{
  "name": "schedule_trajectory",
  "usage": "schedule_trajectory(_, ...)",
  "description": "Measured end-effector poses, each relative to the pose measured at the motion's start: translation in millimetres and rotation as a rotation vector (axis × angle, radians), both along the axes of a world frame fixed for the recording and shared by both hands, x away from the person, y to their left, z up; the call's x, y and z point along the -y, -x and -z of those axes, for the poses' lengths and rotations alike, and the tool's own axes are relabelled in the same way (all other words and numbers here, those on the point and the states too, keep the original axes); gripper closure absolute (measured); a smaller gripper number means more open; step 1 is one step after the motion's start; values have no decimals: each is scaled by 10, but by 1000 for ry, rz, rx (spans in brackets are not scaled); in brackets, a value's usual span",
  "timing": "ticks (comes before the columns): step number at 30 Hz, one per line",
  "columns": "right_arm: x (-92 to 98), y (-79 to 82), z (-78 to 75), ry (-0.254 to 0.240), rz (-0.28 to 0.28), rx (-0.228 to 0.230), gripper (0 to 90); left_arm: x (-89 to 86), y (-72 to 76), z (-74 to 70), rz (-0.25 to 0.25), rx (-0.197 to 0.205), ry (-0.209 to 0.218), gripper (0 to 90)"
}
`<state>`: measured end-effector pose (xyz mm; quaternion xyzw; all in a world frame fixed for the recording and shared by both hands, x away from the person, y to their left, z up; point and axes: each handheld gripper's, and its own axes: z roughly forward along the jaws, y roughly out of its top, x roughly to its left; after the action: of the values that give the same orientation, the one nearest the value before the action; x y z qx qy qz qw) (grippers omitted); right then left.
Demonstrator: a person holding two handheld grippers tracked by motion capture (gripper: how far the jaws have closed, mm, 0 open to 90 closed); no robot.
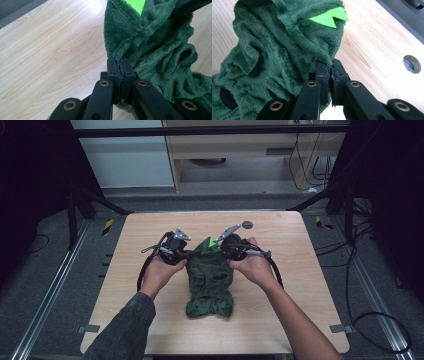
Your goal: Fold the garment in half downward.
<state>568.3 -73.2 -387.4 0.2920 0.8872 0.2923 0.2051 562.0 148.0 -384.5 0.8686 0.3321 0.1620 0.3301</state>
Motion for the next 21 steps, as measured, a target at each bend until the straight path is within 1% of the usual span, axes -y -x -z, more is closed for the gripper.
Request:
schedule_trajectory(2,3,34,1,-7,-7,6,861,1,34,4,7,4,-10,887)
schedule_trajectory(4,1,73,10,-3,-12,10,861,-1,58,14,12,6,-15,887)
schedule_trajectory(8,13,147,37,-8,-24,17,860,-20,134,40,27,10,-13,888)
schedule_trajectory(16,26,369,127,-27,-50,33,858,-79,292,142,46,7,-4,888)
schedule_trajectory(21,31,485,182,-38,-63,34,857,-87,383,186,59,6,5,888)
